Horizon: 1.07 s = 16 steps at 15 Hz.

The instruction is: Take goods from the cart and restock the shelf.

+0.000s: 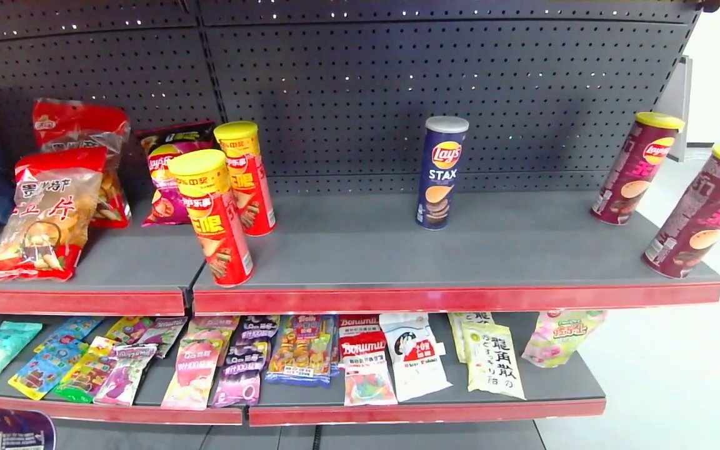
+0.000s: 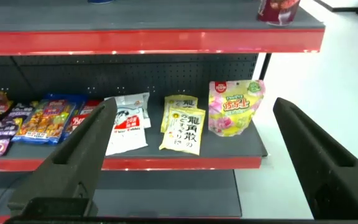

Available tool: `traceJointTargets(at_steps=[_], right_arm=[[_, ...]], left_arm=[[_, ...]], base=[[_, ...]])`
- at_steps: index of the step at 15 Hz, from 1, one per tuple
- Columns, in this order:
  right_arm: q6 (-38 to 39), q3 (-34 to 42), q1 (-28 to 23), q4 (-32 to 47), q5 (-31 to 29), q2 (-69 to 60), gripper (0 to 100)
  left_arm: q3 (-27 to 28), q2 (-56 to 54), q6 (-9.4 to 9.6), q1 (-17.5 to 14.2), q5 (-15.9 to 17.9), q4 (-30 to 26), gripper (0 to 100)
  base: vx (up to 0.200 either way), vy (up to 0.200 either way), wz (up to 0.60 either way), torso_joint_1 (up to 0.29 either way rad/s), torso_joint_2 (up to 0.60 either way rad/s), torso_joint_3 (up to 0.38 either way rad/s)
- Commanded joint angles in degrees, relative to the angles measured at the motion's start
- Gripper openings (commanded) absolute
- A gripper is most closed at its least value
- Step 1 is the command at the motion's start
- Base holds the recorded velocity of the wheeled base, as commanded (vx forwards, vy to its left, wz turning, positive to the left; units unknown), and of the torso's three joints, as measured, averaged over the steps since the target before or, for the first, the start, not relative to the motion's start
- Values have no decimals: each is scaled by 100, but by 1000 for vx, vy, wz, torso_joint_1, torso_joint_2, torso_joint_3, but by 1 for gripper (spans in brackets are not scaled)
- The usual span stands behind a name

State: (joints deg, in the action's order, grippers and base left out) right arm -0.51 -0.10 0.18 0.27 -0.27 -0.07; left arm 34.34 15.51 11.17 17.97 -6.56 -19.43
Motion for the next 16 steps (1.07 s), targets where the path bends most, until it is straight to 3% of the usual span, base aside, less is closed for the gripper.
traceJointTargets(at_steps=[1, 3, 6, 10, 11, 12, 13, 16], right_arm=[[-2, 1, -1, 0, 0, 7, 100], [7, 1, -1, 0, 0, 7, 100], [7, 1, -1, 0, 0, 7, 100], [-81, -17, -1, 8, 18, 7, 100], [-221, -280, 26, 0, 343, 60, 100], [-160, -1511, 8, 52, 624, 1405, 100], [-177, -2100, 61, 8, 739, 2161, 100], [-1250, -2785, 527, -36, 1451, 3681, 100]], left_arm=[[2, -13, 0, 5, -3, 1, 0], [2, -13, 61, 5, -3, 1, 0], [-33, -136, 237, 5, 102, 1, 0], [-94, -540, 246, -4, 146, -105, 0], [-129, -628, 246, -22, 137, -122, 0], [-165, -724, 246, -22, 129, -131, 0], [-244, -760, 246, -22, 146, -122, 0], [-340, -768, 246, -30, 76, -122, 0]], base=[[200, 0, 0, -22, -17, 2], [200, 0, 0, -7, -3, 5], [0, 0, 0, 0, 0, 0], [0, 0, 0, 0, 0, 0], [0, 0, 0, 0, 0, 0], [0, 0, 0, 0, 0, 0], [0, 0, 0, 0, 0, 0], [0, 0, 0, 0, 0, 0]])
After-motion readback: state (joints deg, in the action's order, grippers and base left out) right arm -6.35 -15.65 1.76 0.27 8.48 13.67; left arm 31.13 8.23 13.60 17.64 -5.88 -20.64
